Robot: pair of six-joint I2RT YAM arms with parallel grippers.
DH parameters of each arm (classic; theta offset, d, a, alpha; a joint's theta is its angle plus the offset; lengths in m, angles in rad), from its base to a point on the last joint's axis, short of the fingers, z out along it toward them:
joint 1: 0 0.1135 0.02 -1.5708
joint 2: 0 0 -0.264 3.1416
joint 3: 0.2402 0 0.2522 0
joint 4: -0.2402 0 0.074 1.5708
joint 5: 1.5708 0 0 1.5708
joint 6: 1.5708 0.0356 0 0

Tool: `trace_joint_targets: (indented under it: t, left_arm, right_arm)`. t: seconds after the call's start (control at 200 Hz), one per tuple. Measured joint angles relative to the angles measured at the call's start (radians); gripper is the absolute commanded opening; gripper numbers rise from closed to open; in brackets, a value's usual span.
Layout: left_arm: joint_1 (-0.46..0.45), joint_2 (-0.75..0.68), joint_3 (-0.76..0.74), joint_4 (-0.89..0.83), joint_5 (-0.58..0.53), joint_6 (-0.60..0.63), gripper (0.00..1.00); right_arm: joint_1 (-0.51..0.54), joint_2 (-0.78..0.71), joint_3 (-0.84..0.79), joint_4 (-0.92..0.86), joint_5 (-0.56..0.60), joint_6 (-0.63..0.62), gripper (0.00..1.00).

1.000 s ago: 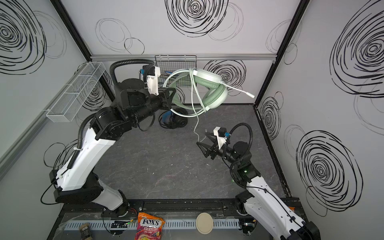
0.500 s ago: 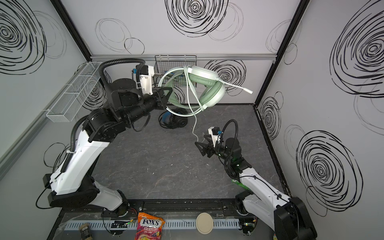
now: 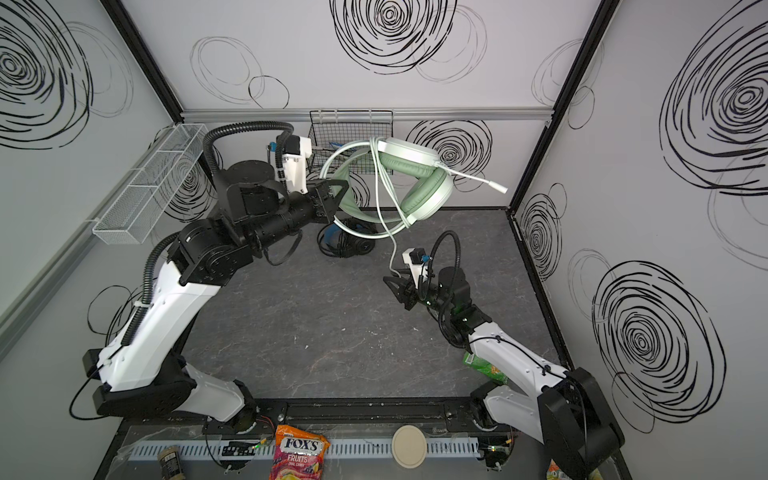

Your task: Wrap the headphones

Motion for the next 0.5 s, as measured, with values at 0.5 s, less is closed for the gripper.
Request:
trace_joint_targets:
  t: [0.5]
  left_arm:
    - [0.229,-0.113,-0.140,0.093,0.136,-0.018,0.00]
  right_arm:
    - [-0.045,-0.129,-0.028,-0.053,0.025,0.038,0.00]
